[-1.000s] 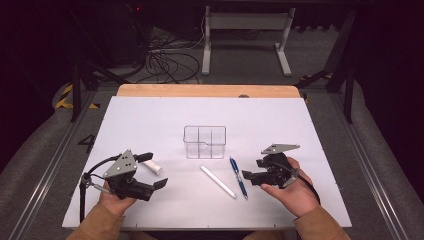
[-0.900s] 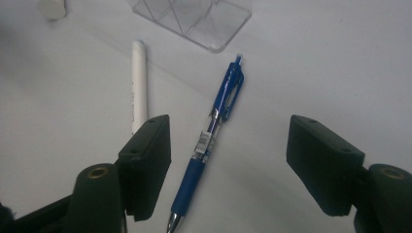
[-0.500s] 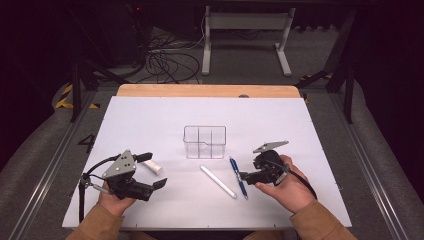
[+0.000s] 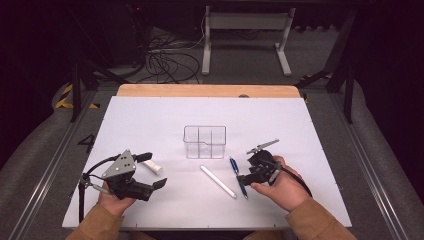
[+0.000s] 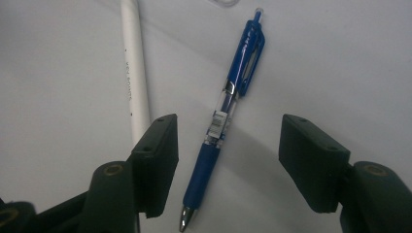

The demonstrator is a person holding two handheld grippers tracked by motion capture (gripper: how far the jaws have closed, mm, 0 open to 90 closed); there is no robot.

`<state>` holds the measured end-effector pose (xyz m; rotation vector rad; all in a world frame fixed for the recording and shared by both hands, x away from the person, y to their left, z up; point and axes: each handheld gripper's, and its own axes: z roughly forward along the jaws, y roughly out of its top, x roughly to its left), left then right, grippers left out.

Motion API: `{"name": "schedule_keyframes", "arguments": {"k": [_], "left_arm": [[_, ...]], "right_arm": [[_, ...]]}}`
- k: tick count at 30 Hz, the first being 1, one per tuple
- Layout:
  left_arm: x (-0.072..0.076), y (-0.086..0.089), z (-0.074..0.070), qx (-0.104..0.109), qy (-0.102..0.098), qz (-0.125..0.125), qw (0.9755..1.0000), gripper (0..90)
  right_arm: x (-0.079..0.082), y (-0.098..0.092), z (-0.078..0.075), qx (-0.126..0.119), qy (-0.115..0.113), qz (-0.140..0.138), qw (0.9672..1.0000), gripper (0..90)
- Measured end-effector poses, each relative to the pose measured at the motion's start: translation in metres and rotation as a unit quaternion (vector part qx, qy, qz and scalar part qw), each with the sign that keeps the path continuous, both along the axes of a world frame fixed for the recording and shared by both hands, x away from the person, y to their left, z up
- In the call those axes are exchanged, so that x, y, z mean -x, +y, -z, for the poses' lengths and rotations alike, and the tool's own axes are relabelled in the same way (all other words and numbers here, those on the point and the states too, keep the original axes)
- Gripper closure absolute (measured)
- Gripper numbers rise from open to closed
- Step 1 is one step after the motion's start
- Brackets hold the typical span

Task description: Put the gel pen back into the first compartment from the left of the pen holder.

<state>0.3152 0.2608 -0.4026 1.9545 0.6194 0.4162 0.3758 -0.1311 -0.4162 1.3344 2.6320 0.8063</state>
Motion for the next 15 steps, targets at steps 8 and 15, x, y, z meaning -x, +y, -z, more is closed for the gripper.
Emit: {"name": "schedule_keyframes", "arguments": {"k": [8, 15], "left_arm": [[0.0, 0.0, 0.0, 0.0, -0.001, 0.001, 1.0, 6.6], [0.0, 0.0, 0.0, -0.001, 0.001, 0.002, 1.0, 6.7]], "right_arm": [[-0.002, 0.008, 0.005, 0.014, 0.059, 0.035, 0.9976, 50.9], [-0.002, 0.015, 0.007, 0.035, 0.086, 0.049, 0.9945, 57.7]]}}
